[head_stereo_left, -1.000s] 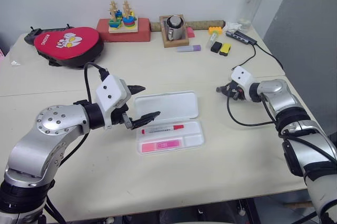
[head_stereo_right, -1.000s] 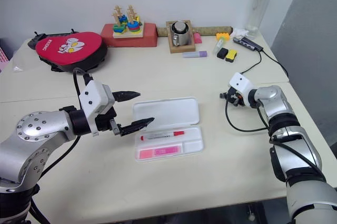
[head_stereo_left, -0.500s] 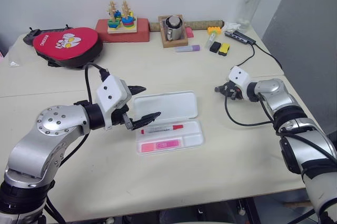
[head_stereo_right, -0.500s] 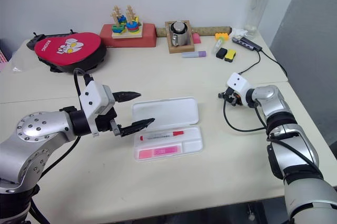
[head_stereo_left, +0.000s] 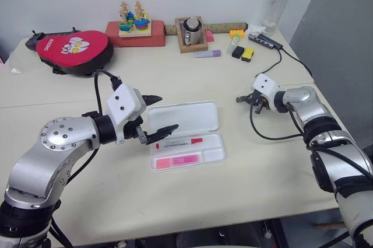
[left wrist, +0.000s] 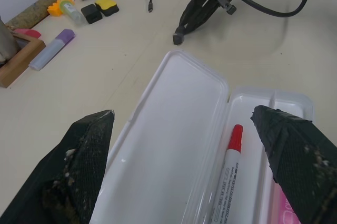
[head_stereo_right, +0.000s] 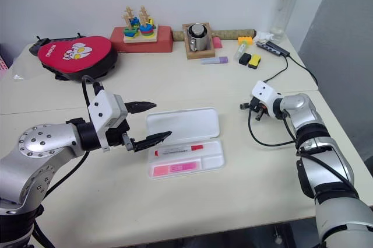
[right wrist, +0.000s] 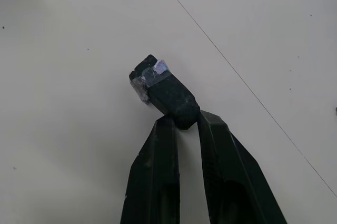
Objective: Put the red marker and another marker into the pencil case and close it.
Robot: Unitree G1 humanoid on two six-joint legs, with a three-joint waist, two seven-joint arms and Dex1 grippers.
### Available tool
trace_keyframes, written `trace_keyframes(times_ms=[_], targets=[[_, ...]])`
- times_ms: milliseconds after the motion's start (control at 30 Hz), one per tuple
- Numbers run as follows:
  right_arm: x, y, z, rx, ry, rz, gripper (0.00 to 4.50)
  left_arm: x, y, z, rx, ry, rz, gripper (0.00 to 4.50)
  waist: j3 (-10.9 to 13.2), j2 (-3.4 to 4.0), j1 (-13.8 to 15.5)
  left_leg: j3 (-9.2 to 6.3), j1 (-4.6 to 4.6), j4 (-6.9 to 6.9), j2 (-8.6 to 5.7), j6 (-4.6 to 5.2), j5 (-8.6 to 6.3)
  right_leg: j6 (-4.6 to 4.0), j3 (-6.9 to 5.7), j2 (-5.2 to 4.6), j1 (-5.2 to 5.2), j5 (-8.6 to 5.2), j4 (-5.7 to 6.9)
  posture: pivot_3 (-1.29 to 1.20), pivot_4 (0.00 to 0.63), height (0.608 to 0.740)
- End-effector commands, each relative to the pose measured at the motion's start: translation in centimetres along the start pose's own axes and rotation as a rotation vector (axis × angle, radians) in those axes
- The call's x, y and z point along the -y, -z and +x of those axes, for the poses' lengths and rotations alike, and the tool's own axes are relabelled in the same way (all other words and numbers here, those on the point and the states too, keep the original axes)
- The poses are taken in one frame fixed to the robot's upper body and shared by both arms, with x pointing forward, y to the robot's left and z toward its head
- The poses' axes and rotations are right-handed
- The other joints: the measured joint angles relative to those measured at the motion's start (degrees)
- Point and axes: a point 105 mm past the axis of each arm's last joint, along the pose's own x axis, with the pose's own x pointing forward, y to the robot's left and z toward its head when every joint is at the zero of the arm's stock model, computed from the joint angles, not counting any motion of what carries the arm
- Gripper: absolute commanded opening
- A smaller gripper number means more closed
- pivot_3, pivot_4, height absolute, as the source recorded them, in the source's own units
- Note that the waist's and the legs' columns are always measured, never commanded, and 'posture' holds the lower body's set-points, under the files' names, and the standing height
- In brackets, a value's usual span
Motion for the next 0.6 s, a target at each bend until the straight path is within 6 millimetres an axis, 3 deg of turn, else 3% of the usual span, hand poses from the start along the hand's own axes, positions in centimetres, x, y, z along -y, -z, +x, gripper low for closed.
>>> trace_keyframes(times_ms=[33, 300, 600], targets=[[-0.3, 0.3, -0.4, -0.005, -0.038, -0.007, 0.19, 0.1, -0.8, -0.1, 0.022, -0.005, 0.025, 4.5, 0.0, 0.0, 0.0, 0.0, 0.0, 0.0, 0.0, 0.0, 0.0, 0.0, 0.0, 0.0, 0.0, 0.0, 0.0, 0.0, 0.15, 0.74], [-1.4, 0.2, -2.6, -0.01, -0.18, -0.059, 0.17, 0.2, -0.7, -0.2, 0.02, -0.007, 0.019, 4.5, 0.0, 0.0, 0.4, -0.01, -0.02, -0.02, 0.0, 0.0, 0.0, 0.0, -0.02, 0.0, 0.0, 0.0, -0.02, 0.0, 0.15, 0.74], [-5.0, -3.0, -7.0, 0.036, -0.35, -0.17, 0.17, 0.7, 0.1, -0.7, -0.003, 0.009, 0.002, 4.5, 0.0, 0.06, 0.6, -0.05, -0.07, 0.0, 0.0, 0.01, 0.0, 0.01, -0.06, -0.01, -0.02, -0.01, -0.03, 0.0, 0.15, 0.74]])
